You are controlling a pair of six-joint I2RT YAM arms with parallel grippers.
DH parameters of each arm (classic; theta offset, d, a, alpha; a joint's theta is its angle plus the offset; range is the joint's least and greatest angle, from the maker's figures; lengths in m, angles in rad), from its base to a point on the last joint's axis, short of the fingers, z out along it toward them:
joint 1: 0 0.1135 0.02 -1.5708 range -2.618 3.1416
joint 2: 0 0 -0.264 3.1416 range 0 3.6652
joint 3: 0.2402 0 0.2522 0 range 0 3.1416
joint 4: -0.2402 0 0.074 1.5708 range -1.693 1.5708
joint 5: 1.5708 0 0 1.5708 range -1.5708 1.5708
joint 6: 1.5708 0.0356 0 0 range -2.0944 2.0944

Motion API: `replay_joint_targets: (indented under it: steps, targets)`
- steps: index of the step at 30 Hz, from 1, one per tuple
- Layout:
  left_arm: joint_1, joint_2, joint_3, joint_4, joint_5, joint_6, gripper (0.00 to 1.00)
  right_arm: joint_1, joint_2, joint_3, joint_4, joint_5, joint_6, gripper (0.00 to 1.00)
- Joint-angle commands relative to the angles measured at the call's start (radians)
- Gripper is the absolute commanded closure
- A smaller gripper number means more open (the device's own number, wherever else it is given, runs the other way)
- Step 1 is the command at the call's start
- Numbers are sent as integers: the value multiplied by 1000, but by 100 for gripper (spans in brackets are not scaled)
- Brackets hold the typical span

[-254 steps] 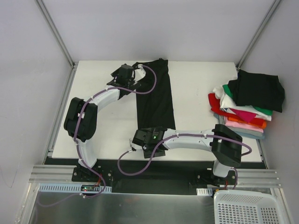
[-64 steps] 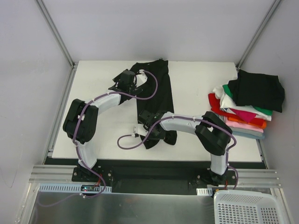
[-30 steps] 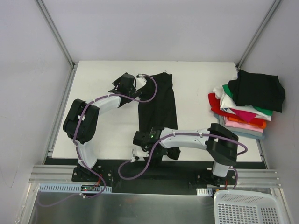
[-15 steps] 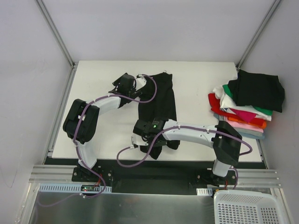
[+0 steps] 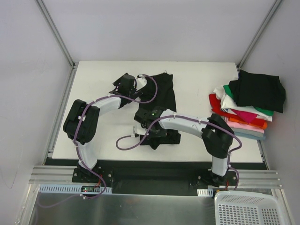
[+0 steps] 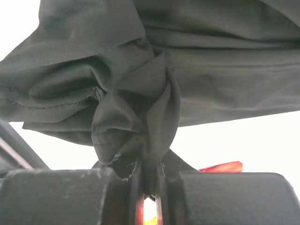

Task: Fold and stack the t-shirts
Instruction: Fold the tshirt

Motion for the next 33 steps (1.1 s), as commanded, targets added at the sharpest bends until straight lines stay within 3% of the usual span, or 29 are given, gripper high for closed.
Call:
replay_joint_targets:
  steps: [1,33]
  targets:
    - [-12,-6,-1,27,-16,-6,1,-31,46,58,-17,-9,-61,99]
    - [-12,38,37,30,-18,-8,1,-154,159,246,-19,40,-145,99]
